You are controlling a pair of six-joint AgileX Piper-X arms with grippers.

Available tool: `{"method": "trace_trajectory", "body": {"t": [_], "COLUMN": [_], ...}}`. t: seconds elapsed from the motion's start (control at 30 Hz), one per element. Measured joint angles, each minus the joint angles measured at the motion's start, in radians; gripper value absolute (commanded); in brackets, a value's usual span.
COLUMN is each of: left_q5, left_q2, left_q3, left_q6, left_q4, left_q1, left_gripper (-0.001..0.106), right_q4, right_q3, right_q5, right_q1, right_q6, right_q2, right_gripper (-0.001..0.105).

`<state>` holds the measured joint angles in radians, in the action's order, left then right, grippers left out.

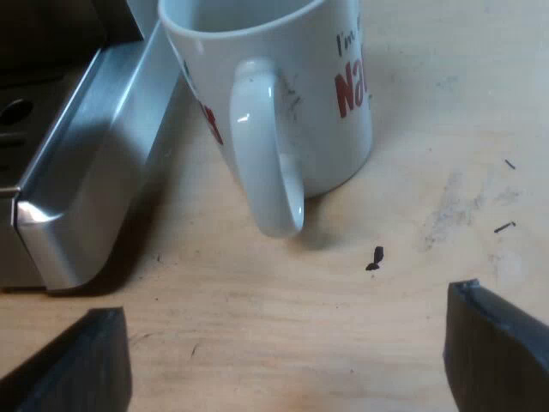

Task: Place mug into machine

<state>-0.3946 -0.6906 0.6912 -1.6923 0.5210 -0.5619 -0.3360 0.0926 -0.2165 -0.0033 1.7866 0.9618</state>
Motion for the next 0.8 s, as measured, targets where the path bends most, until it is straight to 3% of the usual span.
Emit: {"method": "trace_trajectory", "body": {"t": [0.8], "left_q5": [0.000], "left_q2": [0.000], "left_q3": [-0.007], "left_q6": [0.000], "left_q4": [0.000], "left_q1": [0.000], "left_gripper": [0.070], "right_q4": [-0.123], "right_q3": [0.098], "right_q5": [0.033], "right_q1": [0.021], "right_q6": [0.040], "right_q2": [0.248], "right_gripper": [0.095]}}
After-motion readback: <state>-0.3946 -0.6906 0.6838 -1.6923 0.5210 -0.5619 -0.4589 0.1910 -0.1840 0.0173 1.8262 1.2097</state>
